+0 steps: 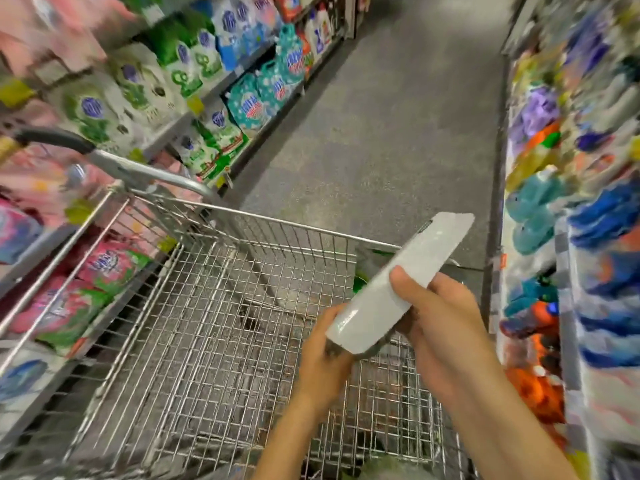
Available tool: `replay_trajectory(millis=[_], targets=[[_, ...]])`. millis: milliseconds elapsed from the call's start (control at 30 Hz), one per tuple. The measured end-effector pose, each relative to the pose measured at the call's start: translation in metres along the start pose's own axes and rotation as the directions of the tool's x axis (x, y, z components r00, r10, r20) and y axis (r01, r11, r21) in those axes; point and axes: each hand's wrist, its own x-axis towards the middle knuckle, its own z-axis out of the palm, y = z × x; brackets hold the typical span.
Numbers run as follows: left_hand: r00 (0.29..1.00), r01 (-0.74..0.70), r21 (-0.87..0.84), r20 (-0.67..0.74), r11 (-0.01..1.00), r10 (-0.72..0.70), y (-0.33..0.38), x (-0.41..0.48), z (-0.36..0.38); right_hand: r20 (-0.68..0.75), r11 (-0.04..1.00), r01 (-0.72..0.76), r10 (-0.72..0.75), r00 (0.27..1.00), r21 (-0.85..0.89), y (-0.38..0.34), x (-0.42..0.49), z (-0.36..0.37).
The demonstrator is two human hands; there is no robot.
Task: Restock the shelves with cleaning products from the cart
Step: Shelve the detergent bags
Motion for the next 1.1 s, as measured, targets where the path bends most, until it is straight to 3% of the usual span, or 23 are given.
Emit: replay_trajectory(millis=[167,267,333,433,567,700,867,1100], targets=[[0.982,0.018,0.000,-0.190,1.000,-0.018,0.014,0.014,-0.015,0.200,0.989,0.136,-0.122,0.972,-0.060,-0.007,-0.003,0.003],[0.965,0.014,-0.013,-0.263,1.000,-0.017,0.025,0.017,-0.022,0.090,0.915,0.310,-0.297,0.951,-0.259,0.000,-0.002,-0.018],[0.960,0.010,-0.074,-0.280,0.997,-0.031,0.033,0.017,-0.029,-0.047,0.808,0.395,-0.459,0.887,-0.437,0.011,0.002,-0.035],[0.976,0.059,-0.114,-0.201,0.992,-0.082,0.043,0.019,-0.043,-0.027,0.782,0.333,-0.407,0.913,-0.527,0.028,0.003,-0.045],[0.995,0.079,-0.062,-0.050,0.995,-0.082,0.055,0.011,-0.055,0.102,0.853,0.274,-0.255,0.961,-0.444,0.036,-0.007,-0.034],[0.999,0.044,-0.128,-0.005,0.991,-0.045,0.061,-0.005,-0.061,0.046,0.897,0.318,-0.320,0.946,-0.306,0.042,-0.027,-0.022],[0.998,-0.036,-0.071,0.042,0.997,0.039,0.072,-0.027,-0.070,-0.047,0.920,0.318,-0.337,0.940,-0.230,0.046,-0.065,-0.013],[0.922,-0.159,-0.032,0.352,0.987,0.160,0.088,-0.071,-0.069,-0.252,0.911,0.354,-0.401,0.881,-0.213,0.058,-0.138,-0.026]])
